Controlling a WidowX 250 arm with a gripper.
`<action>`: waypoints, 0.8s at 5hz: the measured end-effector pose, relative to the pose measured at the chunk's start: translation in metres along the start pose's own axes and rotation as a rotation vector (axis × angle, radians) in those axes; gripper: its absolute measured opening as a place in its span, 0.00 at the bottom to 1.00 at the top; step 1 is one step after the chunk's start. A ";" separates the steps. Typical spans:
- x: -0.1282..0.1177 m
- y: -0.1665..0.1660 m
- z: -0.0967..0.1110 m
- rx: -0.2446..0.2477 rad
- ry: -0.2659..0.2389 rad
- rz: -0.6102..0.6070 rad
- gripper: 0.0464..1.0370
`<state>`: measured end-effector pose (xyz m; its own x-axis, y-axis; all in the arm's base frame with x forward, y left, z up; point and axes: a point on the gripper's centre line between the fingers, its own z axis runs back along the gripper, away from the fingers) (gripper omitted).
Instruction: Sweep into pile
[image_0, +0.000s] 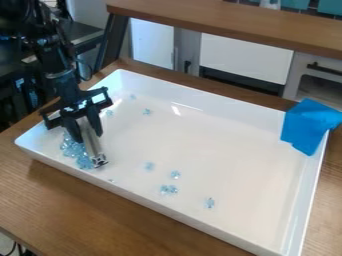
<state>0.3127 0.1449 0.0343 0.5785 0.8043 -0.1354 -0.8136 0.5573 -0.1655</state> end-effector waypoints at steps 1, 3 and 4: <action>-0.006 -0.013 0.006 -0.038 0.047 0.032 0.34; -0.054 -0.112 0.031 -0.117 0.145 -0.006 0.34; -0.089 -0.154 0.033 -0.117 0.144 -0.111 0.34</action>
<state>0.3850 -0.0056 0.1041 0.6733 0.6969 -0.2467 -0.7370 0.6063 -0.2986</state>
